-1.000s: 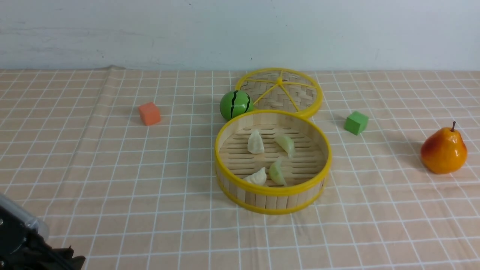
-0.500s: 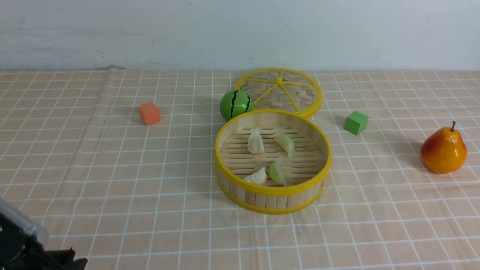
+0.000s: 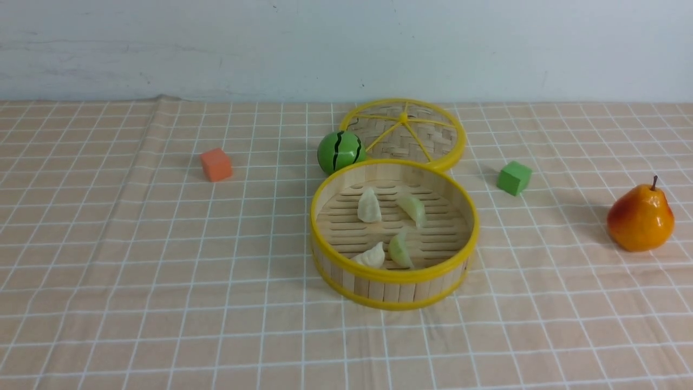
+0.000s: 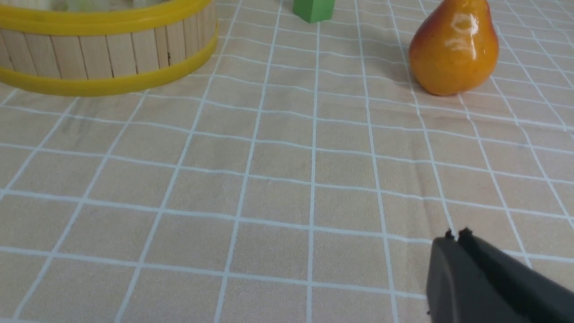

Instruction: Put the dumplings into the steamer on the table with the brown tablecloth.

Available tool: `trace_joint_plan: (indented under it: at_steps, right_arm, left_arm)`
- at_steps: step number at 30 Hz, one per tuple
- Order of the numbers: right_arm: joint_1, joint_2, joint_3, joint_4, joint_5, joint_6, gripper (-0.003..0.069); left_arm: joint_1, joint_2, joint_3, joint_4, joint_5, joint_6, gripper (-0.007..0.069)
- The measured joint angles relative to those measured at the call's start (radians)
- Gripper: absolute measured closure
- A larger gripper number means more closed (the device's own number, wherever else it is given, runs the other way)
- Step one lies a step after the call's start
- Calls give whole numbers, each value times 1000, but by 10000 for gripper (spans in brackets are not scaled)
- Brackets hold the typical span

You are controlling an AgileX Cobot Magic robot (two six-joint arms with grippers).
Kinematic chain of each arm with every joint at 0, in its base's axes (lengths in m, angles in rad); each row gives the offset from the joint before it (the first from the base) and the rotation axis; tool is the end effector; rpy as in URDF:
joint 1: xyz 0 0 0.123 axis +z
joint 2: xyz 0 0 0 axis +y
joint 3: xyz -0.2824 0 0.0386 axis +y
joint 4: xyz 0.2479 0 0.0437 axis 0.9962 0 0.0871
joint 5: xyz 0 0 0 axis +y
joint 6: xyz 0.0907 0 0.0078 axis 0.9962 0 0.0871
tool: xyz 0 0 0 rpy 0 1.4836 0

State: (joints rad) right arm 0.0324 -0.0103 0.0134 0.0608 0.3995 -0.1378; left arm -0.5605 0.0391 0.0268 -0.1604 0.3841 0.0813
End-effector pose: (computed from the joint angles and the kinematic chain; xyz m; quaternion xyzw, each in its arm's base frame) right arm 0.0517 0.0038 0.1733 -0.0531 0.8074 -0.0049 0.5876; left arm 0.0434 -0.0337 0.1679 0.2169 0.7925 -0.1993 0.5341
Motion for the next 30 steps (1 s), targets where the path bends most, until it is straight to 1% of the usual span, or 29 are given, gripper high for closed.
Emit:
trace_joint_plan:
  at_steps: [1,3,5,6,7,8,10,11,13,16,18,20,22,30]
  right_arm:
    - [0,0,0,0,0,0,662]
    - [0,0,0,0,0,0,659]
    - [0,0,0,0,0,0,658]
    - [0,0,0,0,0,0,658]
    - [0,0,0,0,0,0,657]
    - [0,0,0,0,0,0,656]
    - [0,0,0,0,0,0,652]
    - [0,0,0,0,0,0,652]
    - [0,0,0,0,0,0,648]
    - [0,0,0,0,0,0,645]
    - [0,0,0,0,0,0,643]
    - [0,0,0,0,0,0,641]
    - [0,0,0,0,0,0,638]
    - [0,0,0,0,0,0,627]
  left_arm:
    - [43,-36,1,-29,-1,48,481]
    - [120,-49,2,-50,-2,97,481]
    - [198,-49,2,-56,-2,113,480]
    - [225,-49,2,-57,-2,116,480]
    - [278,-49,2,-58,-2,117,480]
    - [287,-49,2,-58,-2,117,480]
    - [388,-49,2,-58,-4,101,479]
    - [395,-49,2,-58,-4,96,479]
    - [467,-49,2,-52,-4,48,479]
    - [500,-49,2,-31,-3,-5,494]
    - [503,-49,2,-20,-1,-20,530]
    - [504,-49,2,-16,2,-35,591]
    - [504,-49,2,-14,2,-43,635]
    - [504,-49,2,-7,3,-47,638]
